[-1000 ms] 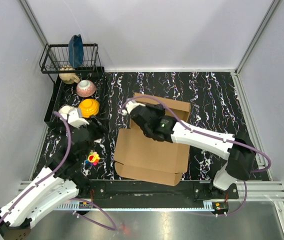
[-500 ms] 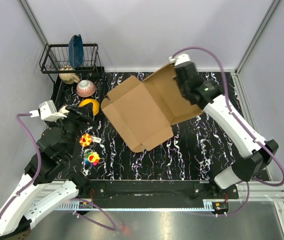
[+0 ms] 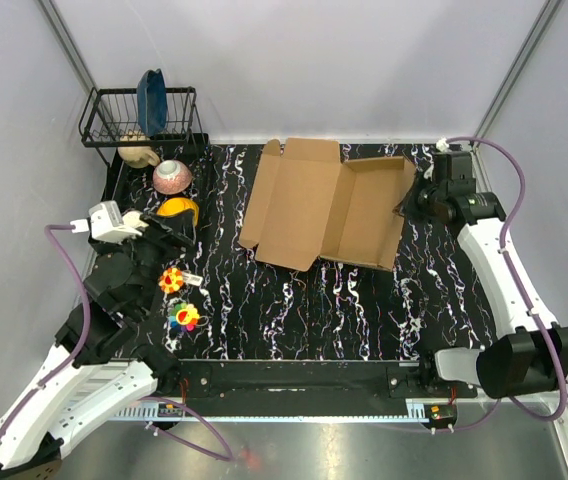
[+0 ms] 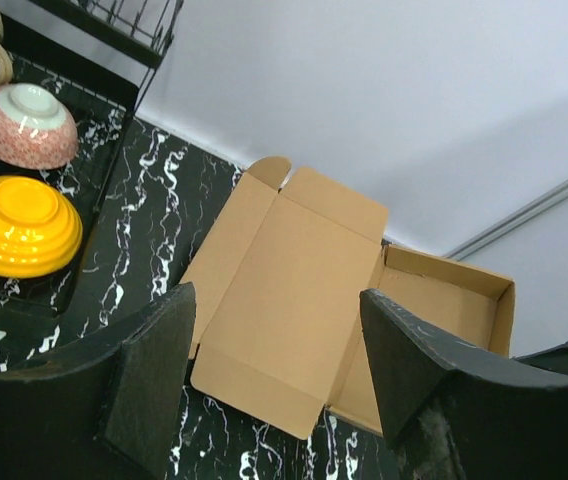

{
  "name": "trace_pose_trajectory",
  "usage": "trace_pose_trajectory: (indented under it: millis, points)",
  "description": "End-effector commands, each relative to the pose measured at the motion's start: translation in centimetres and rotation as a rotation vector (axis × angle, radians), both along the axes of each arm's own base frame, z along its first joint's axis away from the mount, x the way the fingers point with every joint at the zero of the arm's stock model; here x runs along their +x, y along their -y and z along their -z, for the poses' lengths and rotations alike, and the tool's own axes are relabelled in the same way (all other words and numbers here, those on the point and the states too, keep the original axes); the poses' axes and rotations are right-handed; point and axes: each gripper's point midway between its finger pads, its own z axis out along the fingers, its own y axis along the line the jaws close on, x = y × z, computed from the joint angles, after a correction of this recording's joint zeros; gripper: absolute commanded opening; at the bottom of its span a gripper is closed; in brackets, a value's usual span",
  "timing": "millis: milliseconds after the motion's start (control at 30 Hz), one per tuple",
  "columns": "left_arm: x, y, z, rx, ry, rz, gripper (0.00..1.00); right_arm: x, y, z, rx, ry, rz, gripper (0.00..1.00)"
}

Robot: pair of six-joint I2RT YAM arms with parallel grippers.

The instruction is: Fold the paper box

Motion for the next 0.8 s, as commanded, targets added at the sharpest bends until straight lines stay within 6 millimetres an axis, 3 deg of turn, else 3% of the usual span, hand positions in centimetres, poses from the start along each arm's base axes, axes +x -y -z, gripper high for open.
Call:
trace_pose_trajectory:
  millis: [0,300,533,767]
  points:
    - [0.3,1.6,1.0,-0.023,-0.019,0.062,0.69,0.3,-1.6,-2.0,0.279,0.066,0.04,0.0]
    - [0.6,4.2,5.1,-0.037,-0.11,0.151,0.68,-2.5,-1.9,3.8,0.425,-0.022,0.142,0.0]
    - [0.6,6.0,10.4,-0.052,-0.217,0.21,0.68,-5.9,-1.7,8.0,0.416,-0.084,0.152,0.0]
    - [-0.3,10.3,15.1,-0.058,-0.317,0.33,0.65,-10.3,-1.7,11.6,0.408,-0.174,0.146,0.03]
